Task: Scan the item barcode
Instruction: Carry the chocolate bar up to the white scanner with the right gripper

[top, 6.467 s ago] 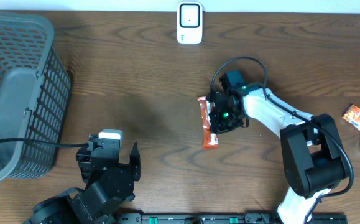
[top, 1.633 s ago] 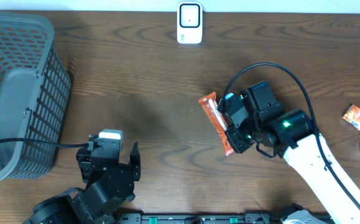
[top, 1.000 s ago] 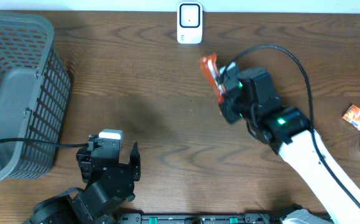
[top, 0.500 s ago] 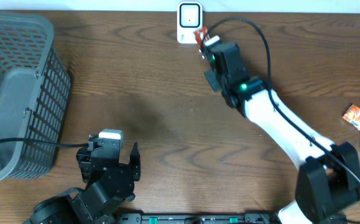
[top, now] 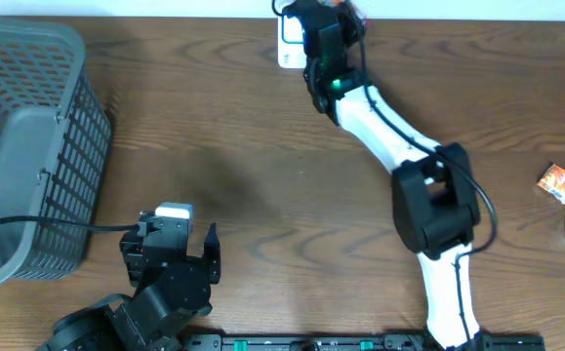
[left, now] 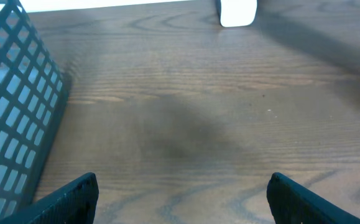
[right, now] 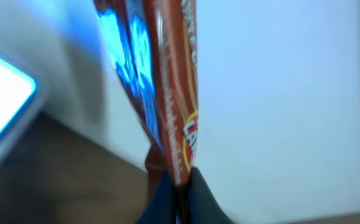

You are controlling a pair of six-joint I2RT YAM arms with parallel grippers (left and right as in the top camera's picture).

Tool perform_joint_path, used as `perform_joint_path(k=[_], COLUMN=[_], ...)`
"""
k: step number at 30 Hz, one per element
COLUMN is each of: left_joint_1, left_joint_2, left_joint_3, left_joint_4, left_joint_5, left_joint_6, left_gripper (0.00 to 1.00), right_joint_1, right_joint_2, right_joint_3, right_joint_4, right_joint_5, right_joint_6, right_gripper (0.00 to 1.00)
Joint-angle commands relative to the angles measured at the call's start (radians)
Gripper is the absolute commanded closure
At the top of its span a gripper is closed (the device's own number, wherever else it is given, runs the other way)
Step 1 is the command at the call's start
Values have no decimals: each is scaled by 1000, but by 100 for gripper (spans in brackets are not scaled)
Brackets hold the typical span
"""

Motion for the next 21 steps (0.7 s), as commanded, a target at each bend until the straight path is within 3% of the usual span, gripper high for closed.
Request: perform_joint_path(k=[1, 5, 21], left_joint_1=[4, 4, 4], left_joint_2=[-1, -1, -1], left_joint_3=[-6, -6, -6], left_joint_4=[-2, -2, -2], left_joint_5=[-5, -5, -5], left_joint_6=[-12, -12, -12], left_gripper=[13, 13, 13], right_joint_1=[11, 30, 49], right_joint_2=[91, 171, 217], right_joint_3=[28, 28, 28], right_joint_4=[185, 298, 235], right_joint_5=[163, 166, 181], right_joint_6=[-417, -585, -649], right_gripper=[99, 99, 99])
